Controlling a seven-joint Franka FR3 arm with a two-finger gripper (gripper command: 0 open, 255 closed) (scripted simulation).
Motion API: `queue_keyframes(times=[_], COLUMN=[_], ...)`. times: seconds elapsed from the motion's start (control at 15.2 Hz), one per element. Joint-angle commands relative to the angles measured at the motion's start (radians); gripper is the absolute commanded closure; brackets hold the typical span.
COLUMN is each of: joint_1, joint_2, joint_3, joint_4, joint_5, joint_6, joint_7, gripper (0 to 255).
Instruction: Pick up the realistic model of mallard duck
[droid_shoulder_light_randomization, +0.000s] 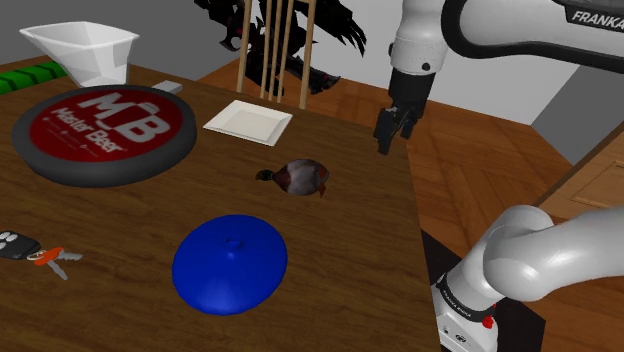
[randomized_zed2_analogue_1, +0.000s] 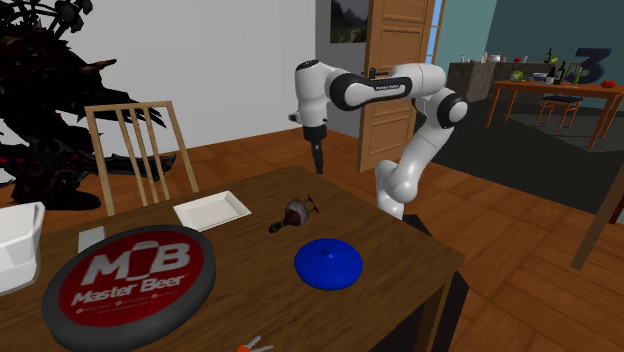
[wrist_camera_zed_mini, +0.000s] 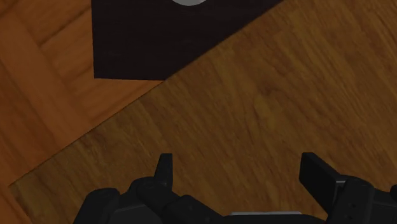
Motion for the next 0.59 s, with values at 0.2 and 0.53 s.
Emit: queue_keyframes(times=[0.2, 0.53], joint_1=[0.028, 0.054], joint_2=[0.152, 0.316], joint_3=[0.1, 0.195], joint_4=[0.138, 0.293], joint_5=[0.038, 0.048], joint_6=[-0.024, -0.054], joint_7=[0.093, 0.19], gripper=[0, 0])
